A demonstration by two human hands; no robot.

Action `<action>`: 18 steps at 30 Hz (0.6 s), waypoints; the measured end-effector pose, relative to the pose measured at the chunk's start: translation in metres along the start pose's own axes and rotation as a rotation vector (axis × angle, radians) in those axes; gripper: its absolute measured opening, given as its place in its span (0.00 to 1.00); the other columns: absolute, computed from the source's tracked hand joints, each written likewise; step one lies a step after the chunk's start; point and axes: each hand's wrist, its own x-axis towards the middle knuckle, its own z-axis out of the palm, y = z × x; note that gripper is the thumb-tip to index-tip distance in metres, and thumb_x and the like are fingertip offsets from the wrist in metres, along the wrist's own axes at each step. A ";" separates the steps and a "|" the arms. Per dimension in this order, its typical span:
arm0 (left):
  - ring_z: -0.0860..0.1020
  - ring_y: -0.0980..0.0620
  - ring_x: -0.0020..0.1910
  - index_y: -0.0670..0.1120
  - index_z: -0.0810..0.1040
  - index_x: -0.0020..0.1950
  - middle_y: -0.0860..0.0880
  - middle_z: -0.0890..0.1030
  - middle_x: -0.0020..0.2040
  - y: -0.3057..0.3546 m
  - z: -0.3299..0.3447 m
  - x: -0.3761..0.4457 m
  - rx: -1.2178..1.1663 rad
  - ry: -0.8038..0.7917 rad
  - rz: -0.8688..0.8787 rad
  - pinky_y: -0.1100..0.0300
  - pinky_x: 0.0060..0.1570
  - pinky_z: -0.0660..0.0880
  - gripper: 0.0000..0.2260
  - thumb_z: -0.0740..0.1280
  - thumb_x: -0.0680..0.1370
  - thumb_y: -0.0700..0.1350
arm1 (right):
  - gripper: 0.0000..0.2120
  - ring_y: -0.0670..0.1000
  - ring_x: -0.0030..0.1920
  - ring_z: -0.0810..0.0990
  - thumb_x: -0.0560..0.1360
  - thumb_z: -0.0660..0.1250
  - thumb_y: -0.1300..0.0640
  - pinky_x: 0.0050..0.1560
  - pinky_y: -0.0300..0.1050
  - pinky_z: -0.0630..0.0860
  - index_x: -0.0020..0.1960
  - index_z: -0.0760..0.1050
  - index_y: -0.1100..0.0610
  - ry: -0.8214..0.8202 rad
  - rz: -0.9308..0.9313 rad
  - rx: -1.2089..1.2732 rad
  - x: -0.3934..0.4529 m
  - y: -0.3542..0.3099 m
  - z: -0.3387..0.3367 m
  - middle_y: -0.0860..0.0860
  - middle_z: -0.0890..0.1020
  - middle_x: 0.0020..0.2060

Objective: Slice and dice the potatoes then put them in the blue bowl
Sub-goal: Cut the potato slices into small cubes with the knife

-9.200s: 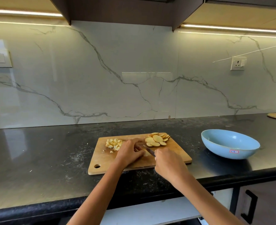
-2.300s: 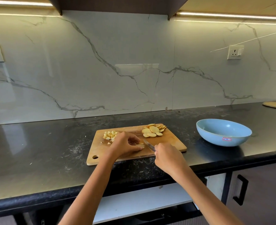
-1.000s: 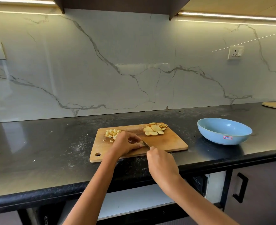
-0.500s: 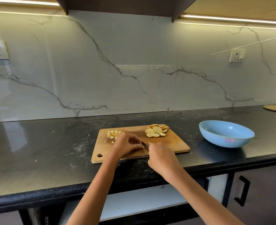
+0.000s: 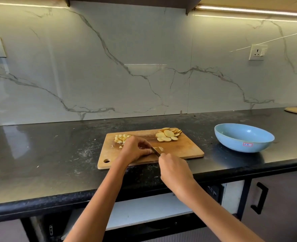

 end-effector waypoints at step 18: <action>0.78 0.57 0.46 0.43 0.81 0.54 0.50 0.82 0.50 0.000 0.000 0.000 -0.001 0.024 0.019 0.72 0.44 0.73 0.11 0.72 0.73 0.42 | 0.09 0.48 0.36 0.71 0.80 0.59 0.60 0.25 0.35 0.57 0.57 0.74 0.60 0.108 0.149 0.199 0.030 0.037 0.011 0.53 0.79 0.44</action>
